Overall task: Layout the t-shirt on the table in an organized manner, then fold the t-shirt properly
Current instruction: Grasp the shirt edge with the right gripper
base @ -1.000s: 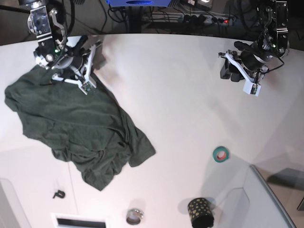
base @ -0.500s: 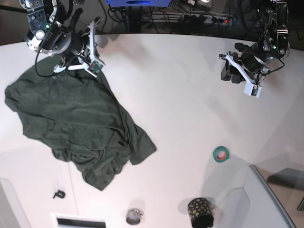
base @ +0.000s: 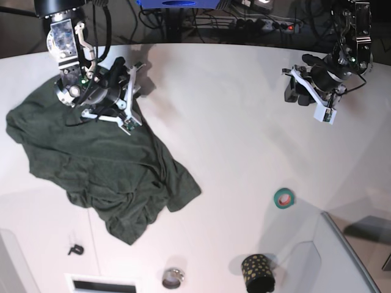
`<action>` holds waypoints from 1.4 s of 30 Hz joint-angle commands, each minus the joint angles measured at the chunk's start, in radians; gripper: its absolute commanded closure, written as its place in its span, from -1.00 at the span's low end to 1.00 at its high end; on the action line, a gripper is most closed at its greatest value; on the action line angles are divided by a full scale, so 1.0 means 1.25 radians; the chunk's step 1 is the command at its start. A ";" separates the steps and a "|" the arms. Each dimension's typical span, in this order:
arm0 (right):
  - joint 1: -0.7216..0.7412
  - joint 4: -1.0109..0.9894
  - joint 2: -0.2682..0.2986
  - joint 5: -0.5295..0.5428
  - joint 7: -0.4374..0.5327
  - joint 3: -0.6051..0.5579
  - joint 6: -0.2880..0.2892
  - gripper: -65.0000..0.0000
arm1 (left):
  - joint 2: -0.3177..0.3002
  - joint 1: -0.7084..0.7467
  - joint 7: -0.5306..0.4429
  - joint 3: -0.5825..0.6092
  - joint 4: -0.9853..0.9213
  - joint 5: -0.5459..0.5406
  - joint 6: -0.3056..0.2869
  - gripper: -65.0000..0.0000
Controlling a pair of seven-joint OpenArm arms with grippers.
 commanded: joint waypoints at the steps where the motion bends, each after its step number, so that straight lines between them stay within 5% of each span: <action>1: 0.011 -0.004 -0.002 0.008 0.010 0.003 0.001 0.25 | -0.010 -0.001 -0.015 -0.005 0.011 -0.009 -0.004 0.31; 8: 0.002 0.007 -0.002 0.008 0.018 0.004 0.000 0.22 | -0.010 -0.001 -0.015 -0.005 0.011 -0.009 -0.004 0.31; 14: 0.019 -0.044 -0.002 0.008 0.023 0.001 0.000 -0.06 | -0.010 -0.001 -0.015 -0.005 0.011 -0.009 -0.004 0.31; 17: 0.030 -0.087 -0.002 0.008 0.050 -0.001 0.000 0.09 | -0.010 -0.001 -0.015 -0.005 0.011 -0.009 -0.004 0.31; 23: 0.005 -0.092 -0.003 0.010 0.053 -0.002 0.001 1.00 | -0.010 -0.001 -0.015 -0.005 0.011 -0.009 -0.004 0.31; 30: -0.106 0.080 0.006 0.010 0.053 -0.031 0.006 0.98 | -0.010 -0.002 -0.015 -0.005 0.011 -0.007 -0.004 0.31; 35: -0.160 0.203 0.060 0.010 0.012 -0.116 0.006 0.98 | -0.010 -0.007 -0.015 -0.005 0.011 -0.007 -0.004 0.31; 42: -0.137 0.149 0.067 0.011 -0.002 -0.128 0.005 0.87 | -0.011 -0.006 -0.015 -0.005 0.011 -0.007 -0.004 0.31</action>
